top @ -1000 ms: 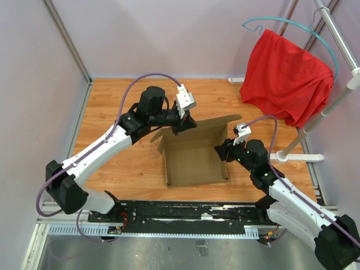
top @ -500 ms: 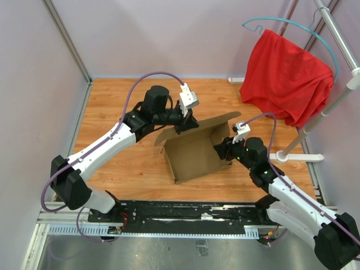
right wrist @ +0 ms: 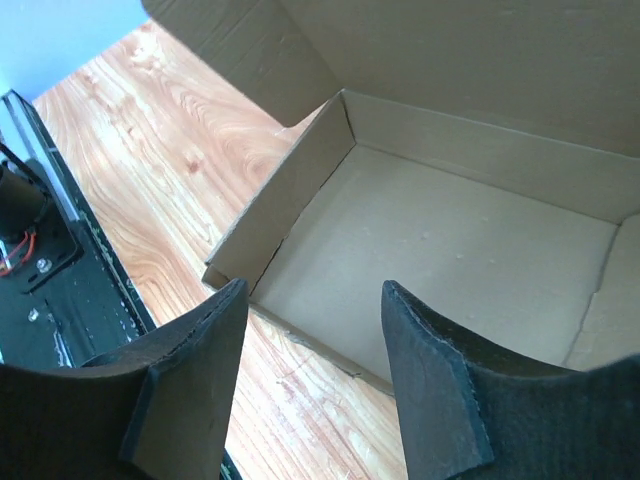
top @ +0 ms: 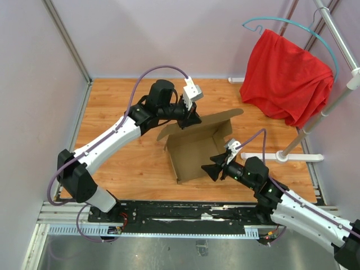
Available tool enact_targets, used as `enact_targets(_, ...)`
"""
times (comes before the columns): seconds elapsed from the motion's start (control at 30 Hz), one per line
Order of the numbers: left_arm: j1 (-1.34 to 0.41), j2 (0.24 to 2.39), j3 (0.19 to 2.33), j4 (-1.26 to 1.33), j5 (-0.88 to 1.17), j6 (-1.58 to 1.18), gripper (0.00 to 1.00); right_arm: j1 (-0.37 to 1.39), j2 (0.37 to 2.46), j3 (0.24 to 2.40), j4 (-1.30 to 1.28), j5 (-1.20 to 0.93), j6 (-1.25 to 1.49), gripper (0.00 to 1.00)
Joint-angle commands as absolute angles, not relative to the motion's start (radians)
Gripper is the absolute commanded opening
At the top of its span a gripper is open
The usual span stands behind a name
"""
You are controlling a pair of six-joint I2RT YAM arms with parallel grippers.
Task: Fold the paper box
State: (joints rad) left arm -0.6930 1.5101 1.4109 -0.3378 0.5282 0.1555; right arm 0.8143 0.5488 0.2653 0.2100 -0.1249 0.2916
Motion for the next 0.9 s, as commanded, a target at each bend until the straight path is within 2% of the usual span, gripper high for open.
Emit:
enact_targets(0.0,-0.699,1.544,1.461,-0.375,0.477,0.112,0.00,0.929,0.591,0.295,0.242,0.045,0.224,0.57)
enact_targets(0.27,-0.699,1.561,1.498,-0.388,0.449,0.104,0.00,1.077,0.847,0.416,0.400,0.234,0.148,0.59)
enact_targets(0.57,-0.699,1.569,1.500,-0.399,0.436,0.110,0.00,1.143,1.123,0.566,0.545,0.277,0.144,0.58)
enact_targets(0.87,-0.700,1.571,1.496,-0.403,0.429,0.116,0.00,1.166,1.232,0.647,0.568,0.232,0.144,0.57)
